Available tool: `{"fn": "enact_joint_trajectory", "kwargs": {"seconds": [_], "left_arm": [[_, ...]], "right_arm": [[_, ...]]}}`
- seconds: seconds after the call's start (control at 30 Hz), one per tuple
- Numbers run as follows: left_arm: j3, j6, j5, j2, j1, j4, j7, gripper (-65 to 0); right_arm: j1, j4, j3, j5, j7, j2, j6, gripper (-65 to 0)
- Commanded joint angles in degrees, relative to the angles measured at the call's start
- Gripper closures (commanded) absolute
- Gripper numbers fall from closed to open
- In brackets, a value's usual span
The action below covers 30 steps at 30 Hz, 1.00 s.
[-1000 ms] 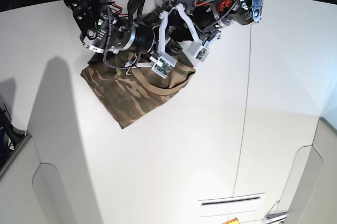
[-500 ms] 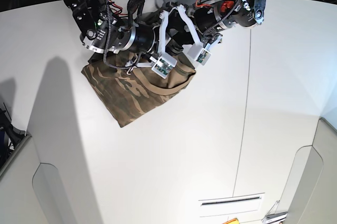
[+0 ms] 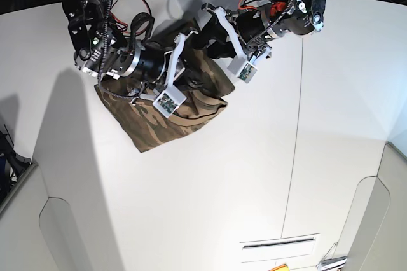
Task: Fold the T-shirt properly
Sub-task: 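Lower the bundle with both grippers onto the table and release it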
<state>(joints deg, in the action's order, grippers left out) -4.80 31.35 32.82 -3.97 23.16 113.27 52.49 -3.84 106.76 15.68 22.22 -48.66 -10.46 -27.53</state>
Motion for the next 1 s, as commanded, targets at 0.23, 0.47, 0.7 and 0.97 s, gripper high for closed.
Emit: {"fn": "enact_joint_trajectory", "kwargs": {"seconds": [0.23, 0.47, 0.7, 0.97], "left_arm": [[0.0, 1.1, 0.9, 0.0, -0.1, 4.8, -1.5, -2.3], [1.5, 1.1, -3.4, 0.0, -0.1, 6.4, -1.6, 0.0], [3.1, 1.1, -2.2, 0.0, 0.9, 4.2, -1.7, 0.0], [-0.3, 1.1, -2.0, 0.7, 0.3, -3.3, -7.7, 0.0]], "right_arm": [[0.6, 1.1, -4.0, 3.7, 0.2, 0.1, -2.5, 0.0], [0.6, 1.1, -4.0, 3.7, 0.2, 0.2, -2.5, 0.0], [0.6, 1.1, -3.9, 6.8, 0.2, 0.2, -2.5, 0.0], [0.6, 1.1, -3.5, 9.7, -0.1, 3.4, -2.5, 0.0]]}}
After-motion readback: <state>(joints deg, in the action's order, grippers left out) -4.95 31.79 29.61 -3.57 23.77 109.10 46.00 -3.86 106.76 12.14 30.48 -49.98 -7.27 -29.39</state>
